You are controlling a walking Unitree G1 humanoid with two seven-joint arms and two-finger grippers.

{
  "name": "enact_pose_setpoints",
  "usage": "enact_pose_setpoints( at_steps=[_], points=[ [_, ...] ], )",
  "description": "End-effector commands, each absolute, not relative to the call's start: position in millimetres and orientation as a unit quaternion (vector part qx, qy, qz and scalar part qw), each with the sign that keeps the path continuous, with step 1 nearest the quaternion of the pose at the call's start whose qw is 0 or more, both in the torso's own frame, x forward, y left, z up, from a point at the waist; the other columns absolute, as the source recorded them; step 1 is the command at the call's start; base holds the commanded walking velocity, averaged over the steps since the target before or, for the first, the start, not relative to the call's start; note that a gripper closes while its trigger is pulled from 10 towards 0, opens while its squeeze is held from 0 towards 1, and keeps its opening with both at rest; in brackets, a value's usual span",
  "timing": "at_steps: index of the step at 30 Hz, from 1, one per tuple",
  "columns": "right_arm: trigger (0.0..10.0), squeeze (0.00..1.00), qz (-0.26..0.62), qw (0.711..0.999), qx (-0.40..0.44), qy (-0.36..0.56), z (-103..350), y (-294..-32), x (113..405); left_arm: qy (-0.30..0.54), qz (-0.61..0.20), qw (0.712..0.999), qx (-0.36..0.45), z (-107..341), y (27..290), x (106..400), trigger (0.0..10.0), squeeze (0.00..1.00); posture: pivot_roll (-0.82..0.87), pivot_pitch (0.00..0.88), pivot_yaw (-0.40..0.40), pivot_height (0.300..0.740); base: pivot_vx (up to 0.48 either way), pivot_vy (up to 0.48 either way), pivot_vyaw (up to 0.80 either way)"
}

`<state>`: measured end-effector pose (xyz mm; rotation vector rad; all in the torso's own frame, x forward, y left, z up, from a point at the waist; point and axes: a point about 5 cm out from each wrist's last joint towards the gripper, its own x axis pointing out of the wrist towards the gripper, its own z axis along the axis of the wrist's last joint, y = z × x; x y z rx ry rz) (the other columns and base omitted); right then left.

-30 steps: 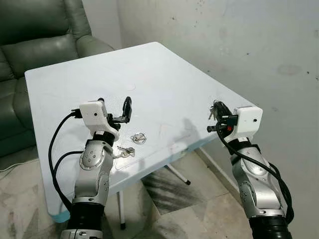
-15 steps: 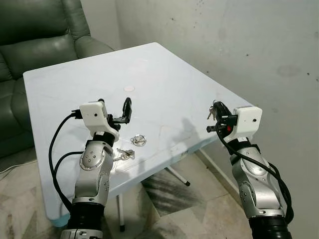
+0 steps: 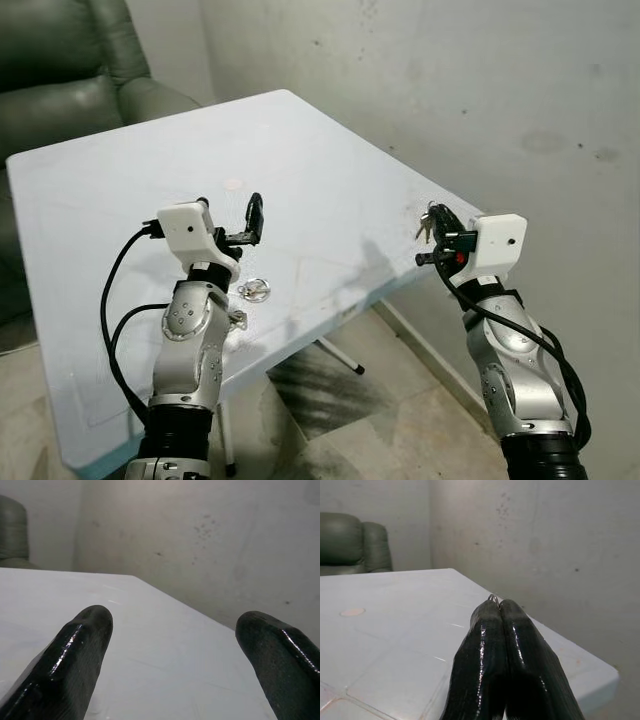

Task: Hang keys on a hook

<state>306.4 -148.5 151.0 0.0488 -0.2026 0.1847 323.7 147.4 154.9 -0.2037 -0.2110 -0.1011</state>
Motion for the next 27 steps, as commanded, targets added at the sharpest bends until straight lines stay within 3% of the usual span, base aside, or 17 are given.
enact_pose_setpoints(
  at_steps=[1, 16, 21, 27],
  points=[
    [10.0, 0.00, 0.092, 0.990, 0.021, -0.106, 154.6, -149.5, 306.3, -0.107, -0.050, 0.988, -0.095, 158.2, 147.4, 324.3, 10.0, 0.00, -0.05, 0.000, -0.033, 0.740, 0.000, 0.000, -0.77],
    [10.0, 0.00, 0.089, 0.990, 0.020, -0.107, 155.7, -149.8, 306.7, -0.105, -0.057, 0.990, -0.080, 158.1, 146.1, 323.2, 10.0, 0.00, -0.06, 0.000, -0.034, 0.740, 0.000, 0.000, -0.78],
    [10.0, 0.00, 0.089, 0.990, 0.020, -0.107, 155.9, -149.8, 306.6, -0.110, -0.059, 0.989, -0.084, 158.9, 144.6, 323.0, 10.0, 0.00, -0.06, 0.000, -0.035, 0.740, 0.000, -0.480, -0.78],
    [10.0, 0.00, 0.088, 0.990, 0.020, -0.107, 156.0, -150.2, 306.9, -0.105, -0.053, 0.988, -0.096, 158.8, 145.6, 324.5, 10.0, 0.00, -0.06, 0.000, -0.035, 0.740, 0.000, 0.000, -0.77]
  ],
)
